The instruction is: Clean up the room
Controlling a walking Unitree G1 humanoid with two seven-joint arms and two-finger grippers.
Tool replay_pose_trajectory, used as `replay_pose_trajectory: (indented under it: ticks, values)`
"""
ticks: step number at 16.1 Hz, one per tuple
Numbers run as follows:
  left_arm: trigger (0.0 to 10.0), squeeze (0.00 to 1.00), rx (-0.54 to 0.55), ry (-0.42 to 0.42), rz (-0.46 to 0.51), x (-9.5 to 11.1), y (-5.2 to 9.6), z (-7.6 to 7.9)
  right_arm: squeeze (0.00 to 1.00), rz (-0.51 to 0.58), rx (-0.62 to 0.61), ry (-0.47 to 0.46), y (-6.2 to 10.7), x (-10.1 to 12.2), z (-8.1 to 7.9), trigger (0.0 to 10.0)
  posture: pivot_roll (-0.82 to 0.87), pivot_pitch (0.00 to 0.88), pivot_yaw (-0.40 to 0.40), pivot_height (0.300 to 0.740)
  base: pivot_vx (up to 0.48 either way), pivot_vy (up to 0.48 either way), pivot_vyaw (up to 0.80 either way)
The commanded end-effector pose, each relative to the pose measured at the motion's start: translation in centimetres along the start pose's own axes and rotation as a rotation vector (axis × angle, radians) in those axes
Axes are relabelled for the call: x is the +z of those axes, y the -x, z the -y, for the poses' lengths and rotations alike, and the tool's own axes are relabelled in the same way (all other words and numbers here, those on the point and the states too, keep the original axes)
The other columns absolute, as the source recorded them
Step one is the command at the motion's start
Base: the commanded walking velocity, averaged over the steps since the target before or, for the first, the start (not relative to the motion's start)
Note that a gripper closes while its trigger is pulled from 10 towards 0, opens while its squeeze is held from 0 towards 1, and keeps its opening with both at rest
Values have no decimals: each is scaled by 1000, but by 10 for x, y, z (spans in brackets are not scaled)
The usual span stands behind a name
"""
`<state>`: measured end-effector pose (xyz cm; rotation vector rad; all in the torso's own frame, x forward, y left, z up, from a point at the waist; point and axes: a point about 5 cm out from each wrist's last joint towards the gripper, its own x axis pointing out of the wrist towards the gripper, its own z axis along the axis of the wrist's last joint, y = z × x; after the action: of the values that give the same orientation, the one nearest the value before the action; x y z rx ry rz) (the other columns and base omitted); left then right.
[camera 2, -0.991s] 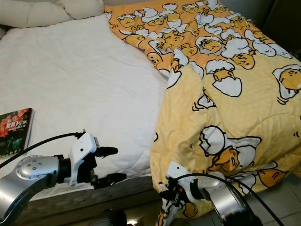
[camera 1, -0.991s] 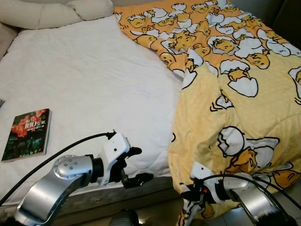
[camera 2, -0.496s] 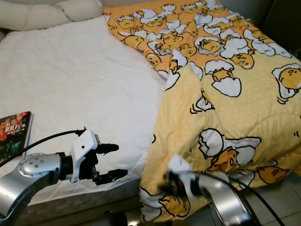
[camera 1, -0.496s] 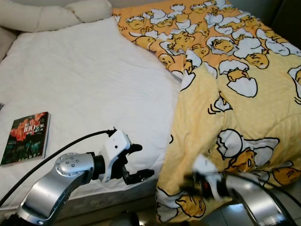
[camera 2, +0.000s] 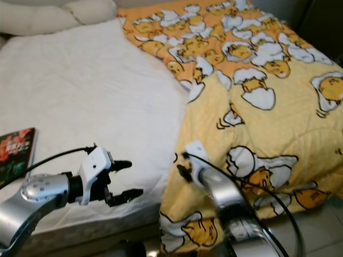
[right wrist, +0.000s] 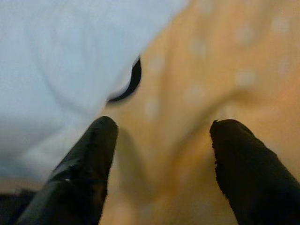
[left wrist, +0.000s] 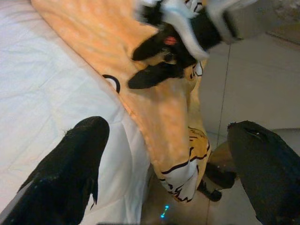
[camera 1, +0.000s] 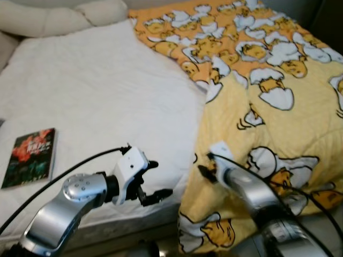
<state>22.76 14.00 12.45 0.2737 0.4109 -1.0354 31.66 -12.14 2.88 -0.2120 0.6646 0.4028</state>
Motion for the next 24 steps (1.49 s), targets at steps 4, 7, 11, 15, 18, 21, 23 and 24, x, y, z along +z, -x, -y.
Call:
replay_pose_trajectory:
  ticks: [4,7,11,15,18,21,23,24]
  values:
    - [10000,0,19,-1,-36,-7,4,2,0,-24,-86,-137,-14,12,-12,10000,77,119,102,740,0,0,0]
    - [10000,0,12,4,-41,-7,5,7,0,-71,-65,-64,-18,10,-24,10000,100,133,96,740,0,0,0]
    - [10000,0,31,12,-48,-9,10,6,0,-109,-90,14,-19,4,-24,1647,110,146,87,740,0,0,0]
    - [10000,0,36,18,-59,-11,15,8,0,-118,-69,-31,-18,0,-24,0,125,152,80,740,0,0,0]
    - [10000,0,39,22,-63,-12,17,9,0,-117,-61,-44,-18,0,-24,0,124,148,78,740,0,0,0]
    - [10000,0,42,21,-61,-11,17,8,0,-115,-56,-61,-18,0,-23,0,122,138,76,740,0,0,0]
    - [10000,0,42,20,-61,-11,18,8,0,-114,-53,-67,-18,-1,-22,0,121,134,75,740,0,0,0]
    - [10000,0,42,19,-62,-11,18,8,0,-114,-51,-70,-18,-1,-21,0,119,132,75,740,0,0,0]
